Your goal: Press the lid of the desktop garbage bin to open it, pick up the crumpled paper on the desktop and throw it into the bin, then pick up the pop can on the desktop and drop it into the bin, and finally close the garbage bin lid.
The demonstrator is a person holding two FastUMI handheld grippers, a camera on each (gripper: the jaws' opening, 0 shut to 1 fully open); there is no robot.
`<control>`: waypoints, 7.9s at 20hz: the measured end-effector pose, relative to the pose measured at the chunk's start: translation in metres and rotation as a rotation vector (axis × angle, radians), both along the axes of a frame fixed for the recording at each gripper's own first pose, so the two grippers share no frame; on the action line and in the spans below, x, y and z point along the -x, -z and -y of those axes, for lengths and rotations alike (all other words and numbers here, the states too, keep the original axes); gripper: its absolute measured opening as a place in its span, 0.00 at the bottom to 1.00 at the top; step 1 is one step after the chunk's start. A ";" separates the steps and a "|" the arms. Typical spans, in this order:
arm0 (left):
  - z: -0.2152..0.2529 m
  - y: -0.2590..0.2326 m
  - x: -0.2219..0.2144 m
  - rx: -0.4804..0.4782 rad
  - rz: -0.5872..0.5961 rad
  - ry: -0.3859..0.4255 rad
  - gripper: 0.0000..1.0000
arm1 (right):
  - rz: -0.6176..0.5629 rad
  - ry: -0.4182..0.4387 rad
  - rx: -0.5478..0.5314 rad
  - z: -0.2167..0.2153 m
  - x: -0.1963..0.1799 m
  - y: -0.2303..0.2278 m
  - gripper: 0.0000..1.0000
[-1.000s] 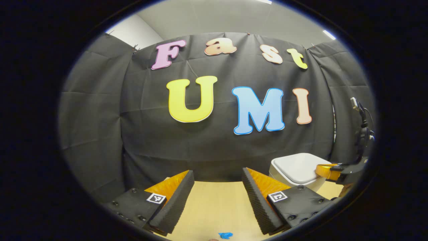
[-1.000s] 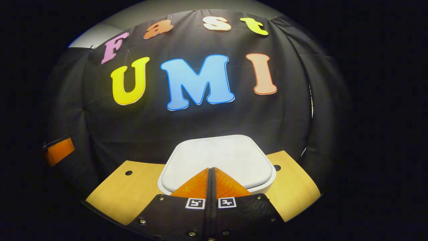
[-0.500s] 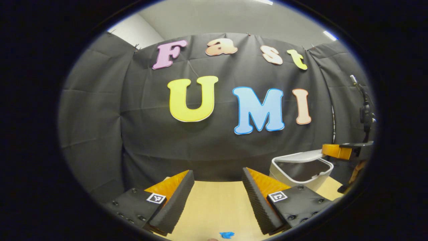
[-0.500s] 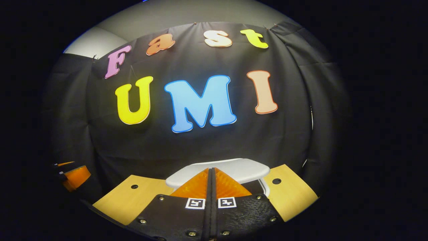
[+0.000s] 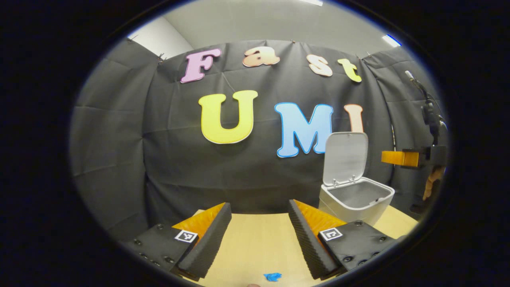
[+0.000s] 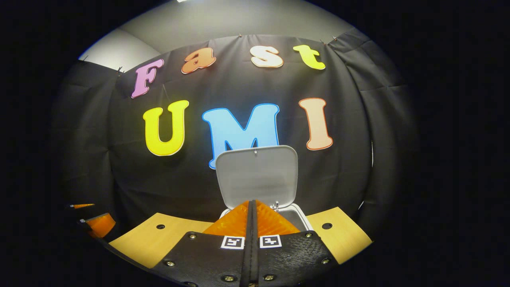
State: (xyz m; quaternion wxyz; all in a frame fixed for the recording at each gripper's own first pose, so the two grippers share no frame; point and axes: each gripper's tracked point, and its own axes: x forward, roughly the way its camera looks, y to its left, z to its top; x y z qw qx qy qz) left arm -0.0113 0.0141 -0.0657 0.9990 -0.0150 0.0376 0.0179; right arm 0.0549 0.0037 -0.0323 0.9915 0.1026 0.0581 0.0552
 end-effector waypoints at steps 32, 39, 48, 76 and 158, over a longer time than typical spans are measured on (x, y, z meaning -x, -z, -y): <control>0.037 0.376 0.018 0.086 -0.641 0.106 1.00 | -0.119 0.055 0.164 0.015 0.042 0.009 0.00; 0.039 0.399 0.015 0.079 -0.689 0.110 1.00 | -0.150 0.059 0.187 0.018 0.040 0.016 0.00; 0.027 0.403 0.013 0.024 -0.695 0.071 0.46 | -0.169 0.033 0.193 0.010 0.036 0.025 0.00; 0.175 0.076 -0.108 0.005 -0.060 0.333 0.44 | -0.221 0.129 0.151 0.058 0.089 0.051 0.00; -0.074 0.090 -0.044 -0.018 -0.194 -0.147 1.00 | -0.300 -0.354 0.070 -0.126 0.050 0.085 0.84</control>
